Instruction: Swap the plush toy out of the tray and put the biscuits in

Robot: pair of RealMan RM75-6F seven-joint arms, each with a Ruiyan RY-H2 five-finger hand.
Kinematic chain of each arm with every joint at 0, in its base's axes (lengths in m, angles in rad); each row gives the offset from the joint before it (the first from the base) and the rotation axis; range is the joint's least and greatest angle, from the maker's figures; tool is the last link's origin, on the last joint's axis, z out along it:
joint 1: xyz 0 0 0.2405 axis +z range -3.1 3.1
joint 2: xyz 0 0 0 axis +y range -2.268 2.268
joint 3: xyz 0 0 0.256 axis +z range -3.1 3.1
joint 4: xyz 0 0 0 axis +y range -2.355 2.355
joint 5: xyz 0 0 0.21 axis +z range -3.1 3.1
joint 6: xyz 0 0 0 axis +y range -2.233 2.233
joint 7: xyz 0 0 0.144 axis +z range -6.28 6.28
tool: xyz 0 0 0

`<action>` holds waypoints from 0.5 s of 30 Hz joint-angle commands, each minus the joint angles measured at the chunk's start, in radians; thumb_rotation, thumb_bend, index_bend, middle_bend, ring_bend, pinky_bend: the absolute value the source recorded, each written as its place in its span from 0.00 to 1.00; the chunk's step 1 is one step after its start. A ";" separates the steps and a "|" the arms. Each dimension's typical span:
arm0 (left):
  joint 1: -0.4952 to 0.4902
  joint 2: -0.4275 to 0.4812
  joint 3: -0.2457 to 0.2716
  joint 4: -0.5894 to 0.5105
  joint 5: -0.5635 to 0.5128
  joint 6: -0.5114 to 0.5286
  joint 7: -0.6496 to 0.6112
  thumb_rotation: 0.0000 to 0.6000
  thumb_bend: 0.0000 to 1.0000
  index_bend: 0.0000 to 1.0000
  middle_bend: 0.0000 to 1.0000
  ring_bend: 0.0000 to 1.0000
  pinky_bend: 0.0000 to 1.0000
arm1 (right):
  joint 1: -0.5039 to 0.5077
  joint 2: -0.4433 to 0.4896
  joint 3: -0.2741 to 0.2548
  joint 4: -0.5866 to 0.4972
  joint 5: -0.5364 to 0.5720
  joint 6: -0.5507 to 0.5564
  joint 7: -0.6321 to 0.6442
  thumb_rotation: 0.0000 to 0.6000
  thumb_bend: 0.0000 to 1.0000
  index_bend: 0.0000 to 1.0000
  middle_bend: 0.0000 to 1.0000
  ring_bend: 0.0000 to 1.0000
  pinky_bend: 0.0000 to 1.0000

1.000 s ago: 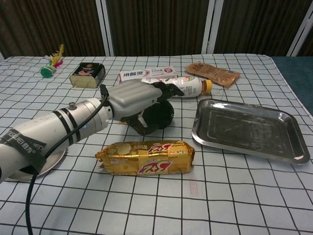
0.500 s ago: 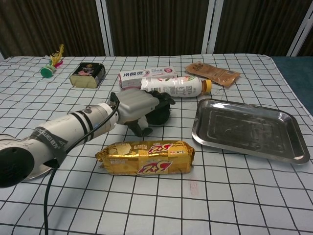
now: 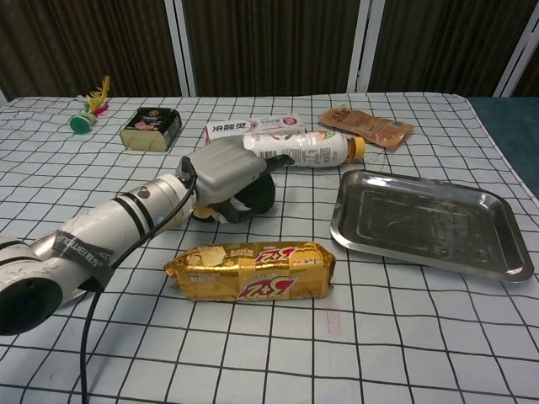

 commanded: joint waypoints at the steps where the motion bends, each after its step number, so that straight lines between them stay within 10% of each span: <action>1: 0.003 -0.007 0.011 0.021 0.015 0.018 -0.020 1.00 0.51 0.11 0.39 0.46 0.71 | 0.001 0.000 0.000 0.000 0.001 -0.001 -0.002 1.00 0.19 0.02 0.00 0.00 0.00; 9: 0.025 0.067 0.030 -0.034 0.053 0.096 -0.013 1.00 0.55 0.18 0.43 0.53 0.77 | 0.004 -0.001 -0.001 0.000 0.004 -0.009 -0.007 1.00 0.19 0.02 0.00 0.00 0.00; 15: 0.105 0.250 0.034 -0.306 0.018 0.137 0.136 1.00 0.55 0.20 0.43 0.53 0.78 | 0.005 -0.001 -0.003 -0.004 0.006 -0.013 -0.014 1.00 0.19 0.02 0.00 0.00 0.00</action>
